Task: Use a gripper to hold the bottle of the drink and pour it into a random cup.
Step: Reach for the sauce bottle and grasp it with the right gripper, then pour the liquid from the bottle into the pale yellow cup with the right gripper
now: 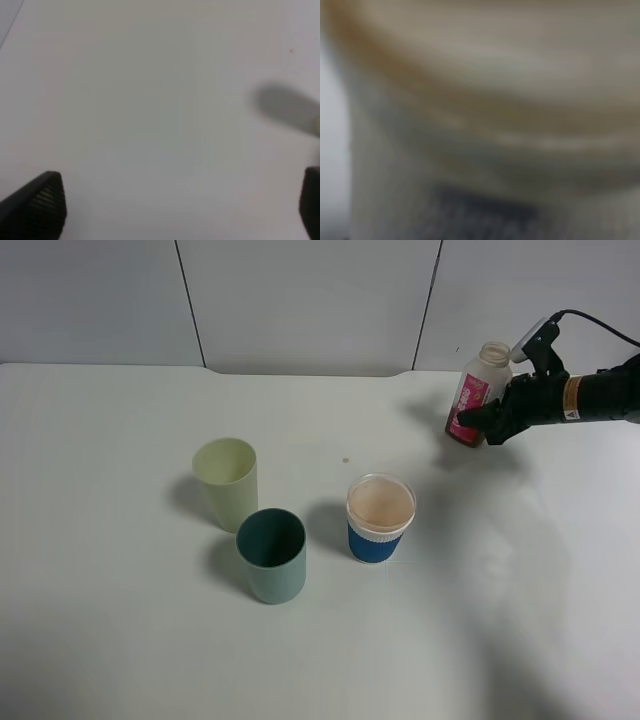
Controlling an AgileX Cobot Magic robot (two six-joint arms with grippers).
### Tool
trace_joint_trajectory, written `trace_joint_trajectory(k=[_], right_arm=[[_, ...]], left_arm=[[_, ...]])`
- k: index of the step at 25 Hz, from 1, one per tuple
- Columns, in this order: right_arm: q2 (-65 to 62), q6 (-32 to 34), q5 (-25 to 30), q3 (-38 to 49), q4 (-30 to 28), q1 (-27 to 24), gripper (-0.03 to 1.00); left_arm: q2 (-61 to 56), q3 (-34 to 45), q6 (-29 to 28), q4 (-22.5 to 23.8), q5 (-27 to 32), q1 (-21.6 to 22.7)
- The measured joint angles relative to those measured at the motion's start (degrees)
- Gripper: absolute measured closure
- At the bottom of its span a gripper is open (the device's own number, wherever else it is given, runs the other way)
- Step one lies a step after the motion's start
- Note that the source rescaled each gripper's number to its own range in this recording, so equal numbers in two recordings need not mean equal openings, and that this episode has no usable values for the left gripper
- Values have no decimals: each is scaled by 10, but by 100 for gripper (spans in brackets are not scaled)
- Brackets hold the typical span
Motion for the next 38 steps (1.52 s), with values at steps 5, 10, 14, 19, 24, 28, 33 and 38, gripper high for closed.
trace_joint_trajectory(k=[5,10,14,19,24,28,33,38], right_arm=[[0,0,0,0,1,1,94],[0,36,0,0,1,1,94],[-6,100,4,0,-2,9,94],[-43,142,7,0,-12,38,94],[-97,165,20,0,-13,89,94],[-131,184,61,0,-13,146,94],[-152,201,118,0,5,224,94],[-153,205,152,0,81,289,94]], left_arm=[[0,0,0,0,0,0],[0,0,0,0,0,0],[0,0,0,0,0,0],[0,0,0,0,0,0],[0,0,0,0,0,0],[0,0,0,0,0,0],[0,0,0,0,0,0],[0,0,0,0,0,0]])
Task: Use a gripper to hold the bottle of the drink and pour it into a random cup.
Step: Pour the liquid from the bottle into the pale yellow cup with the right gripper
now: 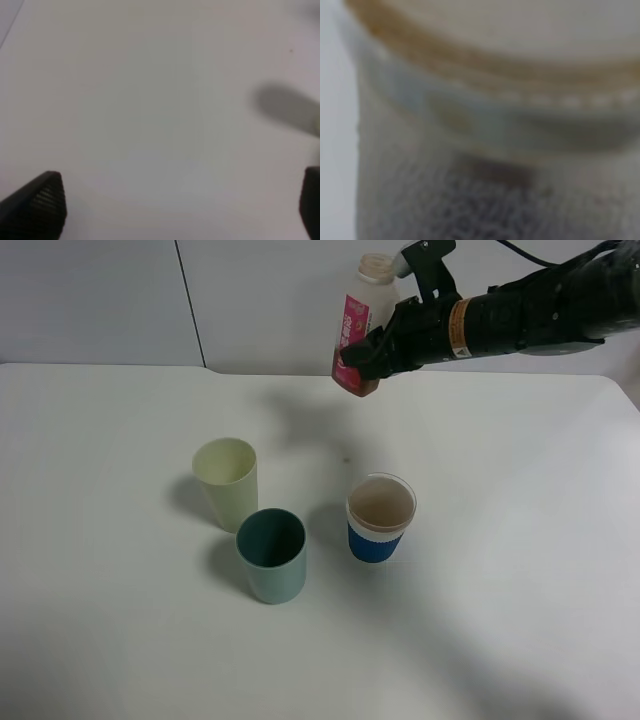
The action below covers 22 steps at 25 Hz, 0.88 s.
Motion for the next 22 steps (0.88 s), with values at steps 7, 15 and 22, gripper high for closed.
trace_joint_trajectory(k=[7,15,22], right_arm=[[-1,17,72,-37,30,73,94],[-1,25,162,-95,10,147,94],[9,20,196,-97,-26,187,95]], left_arm=[[0,0,0,0,0,0],[0,0,0,0,0,0],[0,0,0,0,0,0]])
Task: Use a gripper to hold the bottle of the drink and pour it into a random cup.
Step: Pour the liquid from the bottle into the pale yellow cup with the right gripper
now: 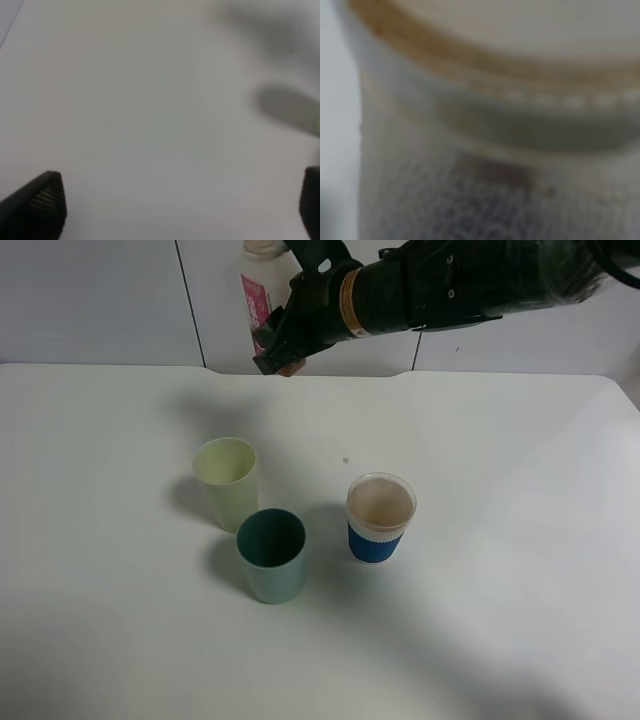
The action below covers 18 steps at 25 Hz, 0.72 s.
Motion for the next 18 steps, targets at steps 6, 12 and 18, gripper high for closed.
trace_joint_trajectory(k=[6,12,18], right_arm=[[1,-20,69,0,-43,26,95],[1,-34,107,0,-95,35,95],[14,-95,128,0,-122,46,95]], left_arm=[[0,0,0,0,0,0],[0,0,0,0,0,0],[0,0,0,0,0,0]])
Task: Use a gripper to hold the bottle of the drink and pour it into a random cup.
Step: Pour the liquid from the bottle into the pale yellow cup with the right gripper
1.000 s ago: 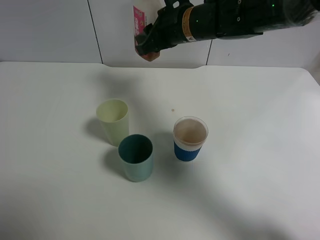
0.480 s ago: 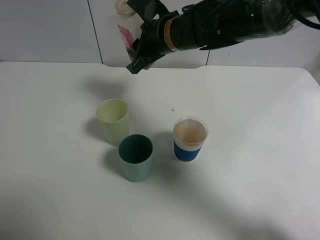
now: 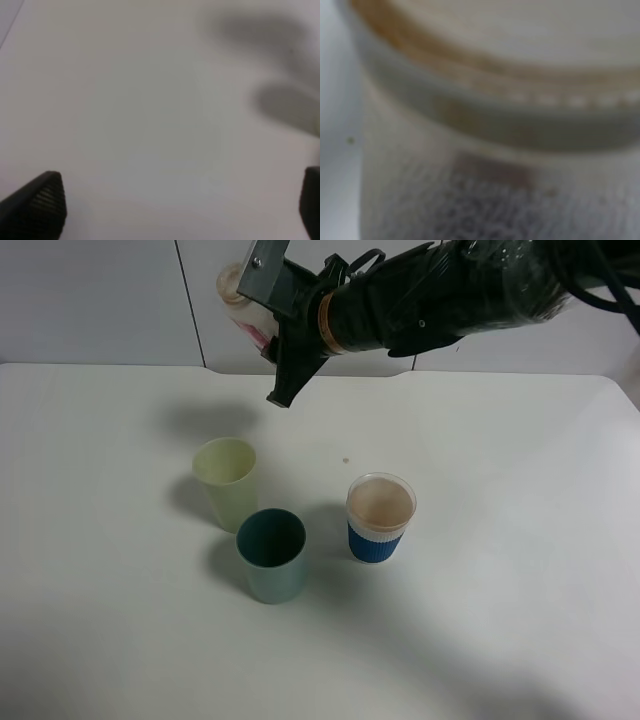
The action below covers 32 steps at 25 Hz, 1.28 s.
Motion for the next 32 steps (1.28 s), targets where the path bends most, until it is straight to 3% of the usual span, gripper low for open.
trace_joint_trajectory(k=[8,15,32], right_arm=[[5,-73,7,0,-4,1,95],[6,-121,69,0,-15,16,95],[26,-178,121,0,-40,73,95]], left_arm=[[0,0,0,0,0,0],[0,0,0,0,0,0],[0,0,0,0,0,0]])
